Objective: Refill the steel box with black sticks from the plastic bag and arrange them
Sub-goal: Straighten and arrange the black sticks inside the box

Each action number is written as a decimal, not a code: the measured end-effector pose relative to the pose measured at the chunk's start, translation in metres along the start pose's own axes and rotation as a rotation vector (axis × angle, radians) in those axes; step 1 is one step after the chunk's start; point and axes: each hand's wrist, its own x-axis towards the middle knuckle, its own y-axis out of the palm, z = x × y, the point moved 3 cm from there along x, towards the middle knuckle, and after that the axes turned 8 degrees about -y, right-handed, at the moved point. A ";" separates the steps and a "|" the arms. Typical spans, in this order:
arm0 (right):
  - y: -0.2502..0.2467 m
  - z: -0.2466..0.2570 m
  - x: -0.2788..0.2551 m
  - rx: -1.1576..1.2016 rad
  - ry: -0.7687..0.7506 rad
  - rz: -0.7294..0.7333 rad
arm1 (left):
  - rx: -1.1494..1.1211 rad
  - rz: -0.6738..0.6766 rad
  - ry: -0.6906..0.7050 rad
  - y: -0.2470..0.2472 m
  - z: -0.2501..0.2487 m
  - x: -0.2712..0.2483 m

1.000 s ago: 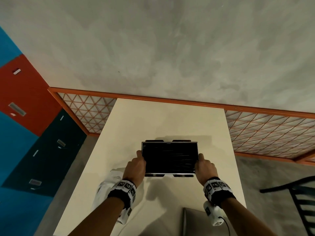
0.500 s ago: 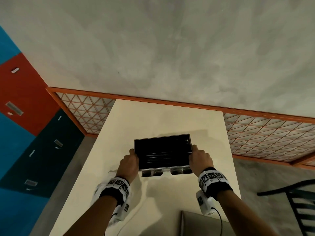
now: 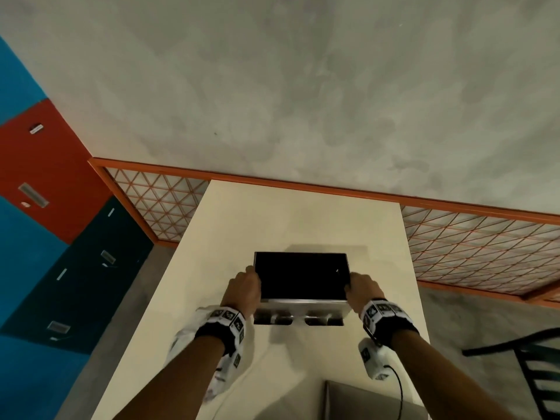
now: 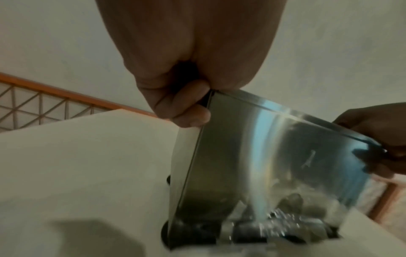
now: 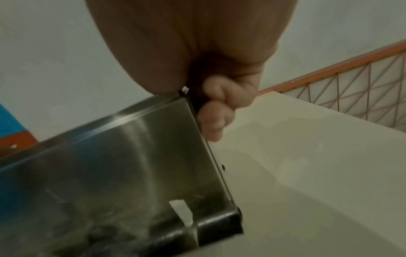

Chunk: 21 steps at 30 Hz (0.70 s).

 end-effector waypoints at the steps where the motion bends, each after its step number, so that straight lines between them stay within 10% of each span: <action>1: -0.008 0.002 0.001 -0.008 -0.012 -0.045 | -0.004 -0.035 0.004 -0.008 -0.004 0.003; 5: -0.008 0.000 -0.030 -0.038 -0.087 -0.187 | -0.062 -0.187 0.096 -0.015 -0.001 -0.022; 21: 0.009 -0.010 -0.018 -0.042 -0.003 -0.084 | 0.107 0.004 0.050 0.029 0.018 0.004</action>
